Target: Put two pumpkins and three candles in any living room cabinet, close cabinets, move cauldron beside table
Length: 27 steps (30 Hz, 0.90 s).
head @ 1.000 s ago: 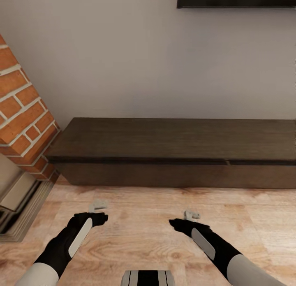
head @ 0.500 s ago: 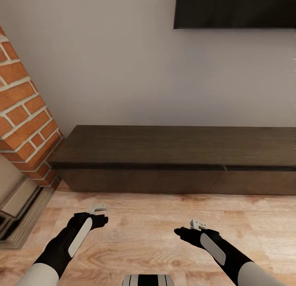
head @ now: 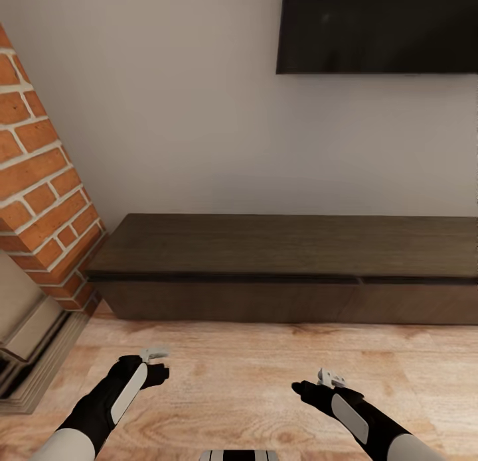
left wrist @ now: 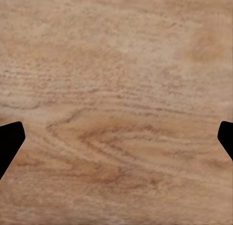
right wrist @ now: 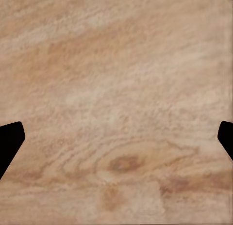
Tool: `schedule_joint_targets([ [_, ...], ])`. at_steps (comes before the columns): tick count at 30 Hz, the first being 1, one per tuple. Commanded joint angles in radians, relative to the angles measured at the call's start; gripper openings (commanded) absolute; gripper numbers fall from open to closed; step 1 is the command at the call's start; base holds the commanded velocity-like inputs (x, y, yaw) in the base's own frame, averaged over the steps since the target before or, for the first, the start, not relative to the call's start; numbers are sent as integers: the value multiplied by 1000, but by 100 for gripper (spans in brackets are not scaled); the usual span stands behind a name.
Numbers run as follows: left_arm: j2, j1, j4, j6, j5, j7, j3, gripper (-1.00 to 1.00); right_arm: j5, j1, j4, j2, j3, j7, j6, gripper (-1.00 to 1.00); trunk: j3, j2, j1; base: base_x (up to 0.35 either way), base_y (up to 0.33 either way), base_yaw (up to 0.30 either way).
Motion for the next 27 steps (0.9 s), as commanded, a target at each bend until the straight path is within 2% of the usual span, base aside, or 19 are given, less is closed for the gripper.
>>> schedule_joint_targets([
  [1, 1, -1, 14, -1, 10, 9, -5, 100, -7, 0, 3, -1, 6, -6, 1, 100, 3, 0, -1, 0, 0, 0],
  [4, 0, -1, 71, -34, 10, 7, -5, 100, -5, 2, 33, -2, 6, -4, -5, 100, 15, 1, -2, 0, 0, 0],
  [9, -1, -1, 187, -159, 13, -3, -5, 100, 4, 3, 69, -3, 8, 1, -63, 100, 34, 2, -4, 0, 0, 0],
  [12, -1, -1, 224, -197, 12, -4, -6, 100, 6, 3, 78, -3, 11, 2, -89, 100, 46, 2, -6, -106, 0, 0],
  [22, 5, 1, 240, -214, 14, -6, -6, 100, 7, 3, 82, -2, 13, 1, -119, 100, 84, 5, -10, -300, 0, 9],
  [27, 6, 2, 241, -214, 13, -6, -6, 100, 6, 3, 83, -2, 13, 1, -135, 100, 101, 6, -12, -325, 0, 175],
])
